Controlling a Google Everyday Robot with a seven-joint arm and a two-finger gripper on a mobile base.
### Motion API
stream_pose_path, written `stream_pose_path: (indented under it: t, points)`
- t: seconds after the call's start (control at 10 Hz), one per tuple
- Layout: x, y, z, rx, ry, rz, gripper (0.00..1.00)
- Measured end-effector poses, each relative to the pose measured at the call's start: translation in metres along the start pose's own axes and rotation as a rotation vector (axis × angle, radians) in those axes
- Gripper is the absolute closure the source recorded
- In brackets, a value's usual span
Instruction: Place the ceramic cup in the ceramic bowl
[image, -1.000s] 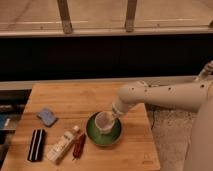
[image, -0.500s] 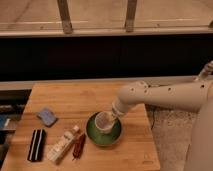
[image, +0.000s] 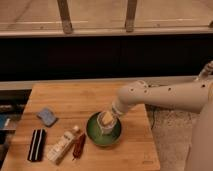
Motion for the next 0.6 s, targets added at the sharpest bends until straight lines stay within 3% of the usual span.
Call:
stream_pose_path:
  t: [0.2,0.4,0.6]
  points:
    - [-0.002,-0.001,-0.013,0.026,-0.029,0.003,0.20]
    - [-0.006,-0.003,-0.043,0.095,-0.136,0.031,0.20]
    - [-0.006,-0.001,-0.057,0.124,-0.192,0.043,0.20]
